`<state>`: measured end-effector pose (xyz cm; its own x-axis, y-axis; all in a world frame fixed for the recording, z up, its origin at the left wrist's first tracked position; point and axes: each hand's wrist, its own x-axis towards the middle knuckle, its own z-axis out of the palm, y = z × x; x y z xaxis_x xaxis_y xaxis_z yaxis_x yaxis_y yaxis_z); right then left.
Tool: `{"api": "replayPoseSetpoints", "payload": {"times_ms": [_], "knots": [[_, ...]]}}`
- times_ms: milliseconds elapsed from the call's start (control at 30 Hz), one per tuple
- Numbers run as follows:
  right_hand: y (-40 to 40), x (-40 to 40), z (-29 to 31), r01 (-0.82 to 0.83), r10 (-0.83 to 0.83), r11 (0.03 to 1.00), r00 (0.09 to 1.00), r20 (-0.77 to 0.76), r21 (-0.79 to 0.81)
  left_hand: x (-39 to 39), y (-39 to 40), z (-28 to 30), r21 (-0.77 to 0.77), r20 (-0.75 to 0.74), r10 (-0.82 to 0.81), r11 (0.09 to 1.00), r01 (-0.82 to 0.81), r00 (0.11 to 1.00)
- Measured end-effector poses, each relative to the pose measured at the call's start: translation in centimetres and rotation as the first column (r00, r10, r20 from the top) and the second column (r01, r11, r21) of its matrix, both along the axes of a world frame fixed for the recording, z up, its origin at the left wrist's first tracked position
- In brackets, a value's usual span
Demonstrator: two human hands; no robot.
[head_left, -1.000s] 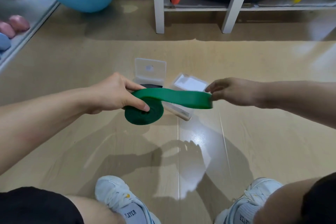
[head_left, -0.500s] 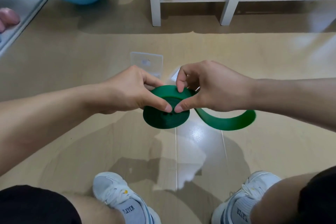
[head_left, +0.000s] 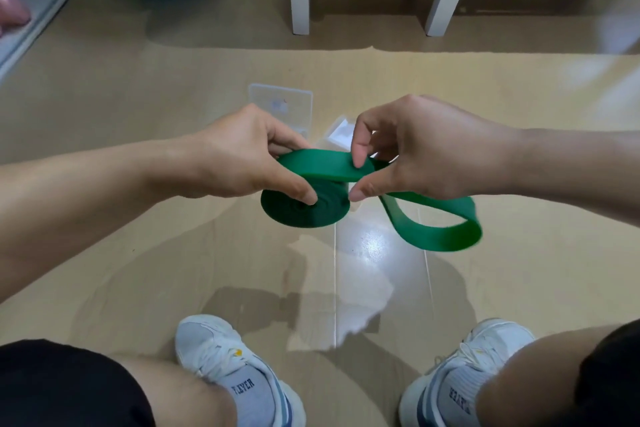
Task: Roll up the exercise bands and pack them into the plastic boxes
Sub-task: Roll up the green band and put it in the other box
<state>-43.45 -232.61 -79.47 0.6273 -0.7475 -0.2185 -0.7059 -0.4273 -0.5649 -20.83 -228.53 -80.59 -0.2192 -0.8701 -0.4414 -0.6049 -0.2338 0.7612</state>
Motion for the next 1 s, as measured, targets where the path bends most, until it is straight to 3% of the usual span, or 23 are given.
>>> {"api": "replayPoseSetpoints", "payload": {"times_ms": [167,367,633,733,800,867,933,1000], "knots": [[0.0,0.3,-0.4,0.026,-0.028,0.999,0.997,0.074,0.022,0.3,0.2,0.3,0.020,-0.143,0.059,0.998,-0.057,0.988],[0.2,0.2,-0.7,0.083,-0.116,0.984,0.970,0.212,0.159,0.2,0.3,-0.3,0.073,-0.266,0.121,0.992,-0.105,0.956],[-0.4,0.0,0.2,0.144,-0.178,0.973,0.966,0.188,0.182,-0.1,0.0,-1.6,0.194,-0.426,0.243,0.965,-0.174,0.871],[-0.2,0.3,1.0,0.080,-0.083,0.994,0.996,0.036,0.073,-1.0,0.1,-1.1,0.081,-0.254,0.100,0.993,-0.082,0.962],[0.4,0.7,1.0,-0.004,-0.002,0.998,0.996,-0.092,-0.069,-2.2,0.3,-0.5,-0.046,0.076,-0.056,0.997,0.059,0.996],[1.1,1.1,1.0,-0.072,0.047,0.983,0.988,-0.150,-0.166,-3.6,0.6,-0.1,-0.136,0.351,-0.090,0.980,0.146,0.932],[1.5,1.3,1.1,-0.108,0.079,0.974,0.985,-0.151,-0.197,-4.3,0.7,0.0,-0.185,0.401,-0.042,0.975,0.126,0.915],[1.4,1.2,1.0,-0.116,0.096,0.979,0.988,-0.122,-0.170,-4.2,0.6,0.0,-0.177,0.348,-0.034,0.979,0.102,0.937]]}}
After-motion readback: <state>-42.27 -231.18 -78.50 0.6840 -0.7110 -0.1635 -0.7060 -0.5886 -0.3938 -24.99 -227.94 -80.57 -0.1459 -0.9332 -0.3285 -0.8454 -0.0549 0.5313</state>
